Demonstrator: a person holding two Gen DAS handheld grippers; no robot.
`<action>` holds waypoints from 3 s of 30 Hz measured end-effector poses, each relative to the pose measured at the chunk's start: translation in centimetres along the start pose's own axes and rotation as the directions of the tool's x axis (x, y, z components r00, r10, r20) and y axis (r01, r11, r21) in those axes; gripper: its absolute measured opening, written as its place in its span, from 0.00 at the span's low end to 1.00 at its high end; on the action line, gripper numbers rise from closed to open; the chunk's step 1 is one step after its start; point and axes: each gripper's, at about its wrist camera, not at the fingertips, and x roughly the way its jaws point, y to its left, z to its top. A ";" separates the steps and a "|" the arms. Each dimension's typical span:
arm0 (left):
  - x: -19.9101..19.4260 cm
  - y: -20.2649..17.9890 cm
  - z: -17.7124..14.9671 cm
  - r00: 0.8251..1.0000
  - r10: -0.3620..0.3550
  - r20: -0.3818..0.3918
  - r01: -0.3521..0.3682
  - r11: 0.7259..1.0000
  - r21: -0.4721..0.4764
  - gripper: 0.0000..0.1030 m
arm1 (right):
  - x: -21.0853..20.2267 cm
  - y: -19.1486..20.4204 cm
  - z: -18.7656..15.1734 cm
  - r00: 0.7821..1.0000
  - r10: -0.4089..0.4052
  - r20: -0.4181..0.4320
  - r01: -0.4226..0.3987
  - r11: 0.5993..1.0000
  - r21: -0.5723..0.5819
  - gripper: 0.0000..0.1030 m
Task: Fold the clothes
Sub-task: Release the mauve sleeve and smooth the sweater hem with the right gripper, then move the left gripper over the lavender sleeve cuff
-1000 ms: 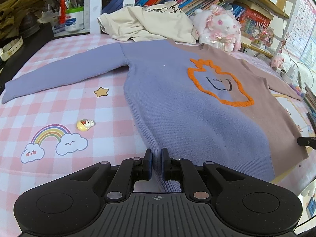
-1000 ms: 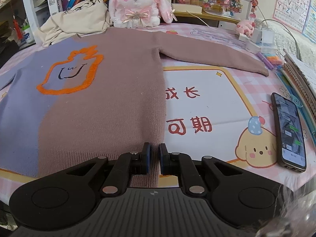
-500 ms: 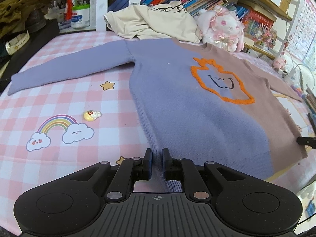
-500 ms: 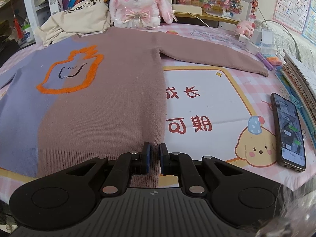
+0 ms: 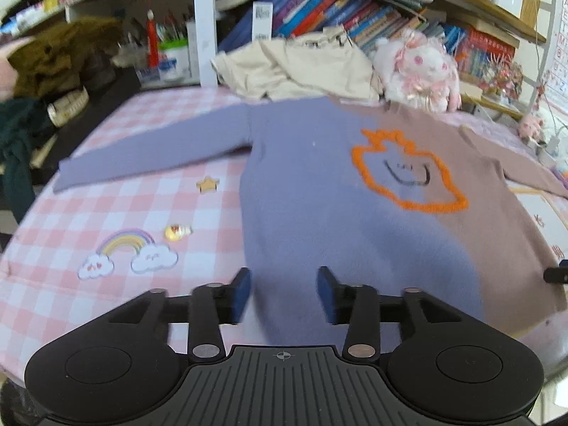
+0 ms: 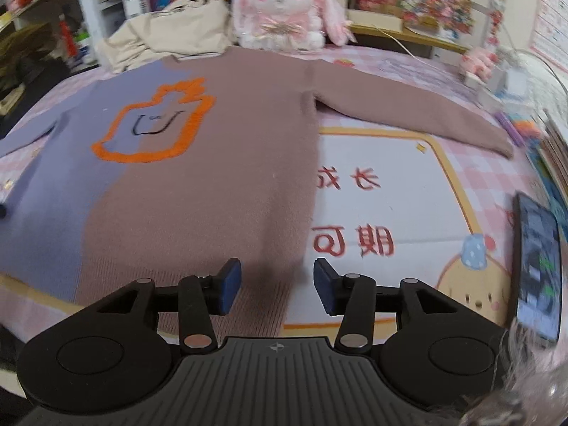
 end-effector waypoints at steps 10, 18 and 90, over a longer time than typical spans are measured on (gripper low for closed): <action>-1.0 -5.2 0.3 0.996 0.066 0.055 -0.067 0.998 0.013 0.82 | 0.0 -1.5 1.5 0.994 0.085 0.064 -0.076 0.989 -0.129 0.77; -1.1 -8.2 0.1 0.994 0.104 0.025 -0.105 0.994 0.030 0.84 | 0.5 -3.5 1.6 0.992 0.109 0.059 -0.099 0.983 -0.151 0.90; 5.2 19.6 5.7 0.989 0.125 0.084 -0.106 0.973 -0.203 0.88 | 5.2 21.2 8.6 0.986 0.071 0.149 -0.047 0.986 -0.158 0.97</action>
